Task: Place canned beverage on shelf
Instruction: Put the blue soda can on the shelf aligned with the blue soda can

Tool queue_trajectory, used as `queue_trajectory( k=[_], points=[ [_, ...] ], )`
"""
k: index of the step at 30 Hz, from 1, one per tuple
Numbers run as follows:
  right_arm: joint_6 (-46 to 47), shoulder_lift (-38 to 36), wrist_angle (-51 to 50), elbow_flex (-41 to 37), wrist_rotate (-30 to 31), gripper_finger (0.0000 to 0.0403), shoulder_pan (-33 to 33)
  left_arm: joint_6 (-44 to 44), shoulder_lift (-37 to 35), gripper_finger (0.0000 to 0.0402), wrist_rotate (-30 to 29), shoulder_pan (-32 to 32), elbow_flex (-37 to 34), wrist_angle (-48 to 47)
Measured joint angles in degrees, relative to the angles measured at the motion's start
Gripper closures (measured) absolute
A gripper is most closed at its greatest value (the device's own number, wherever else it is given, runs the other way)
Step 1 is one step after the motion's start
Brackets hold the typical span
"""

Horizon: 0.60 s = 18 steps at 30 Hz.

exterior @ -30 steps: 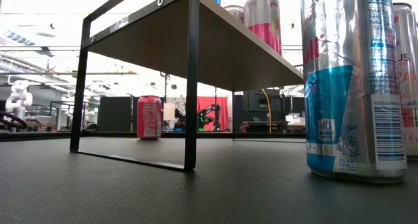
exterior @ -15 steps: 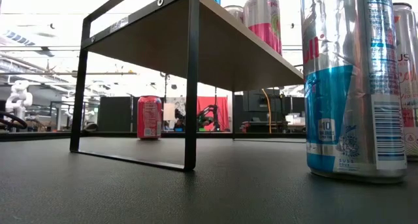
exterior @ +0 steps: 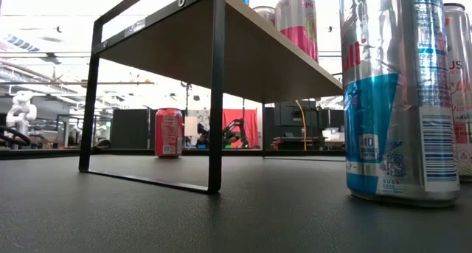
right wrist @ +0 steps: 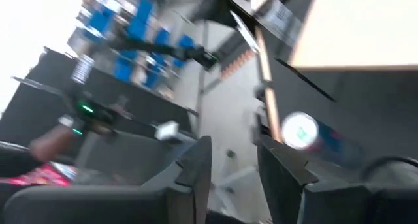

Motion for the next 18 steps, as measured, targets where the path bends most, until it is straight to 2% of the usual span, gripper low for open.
queue_trajectory(
  k=[6, 11, 18],
  points=[
    [3.32, 0.36, 3.69, 0.00, 5.58, 0.0300, 0.33, 1.53, -0.02, 0.0011, -3.06, 0.09, -2.97, -3.32],
    [5.40, 1.68, 3.67, 0.00, 11.63, 0.0300, 0.87, 3.51, -0.02, 0.0011, -3.78, -0.31, -6.19, -2.19],
    [6.68, 4.36, 4.90, 0.00, 13.53, 0.0300, 2.13, 5.95, -0.07, 0.0011, -3.96, -1.17, -7.46, 1.51]
  ],
)
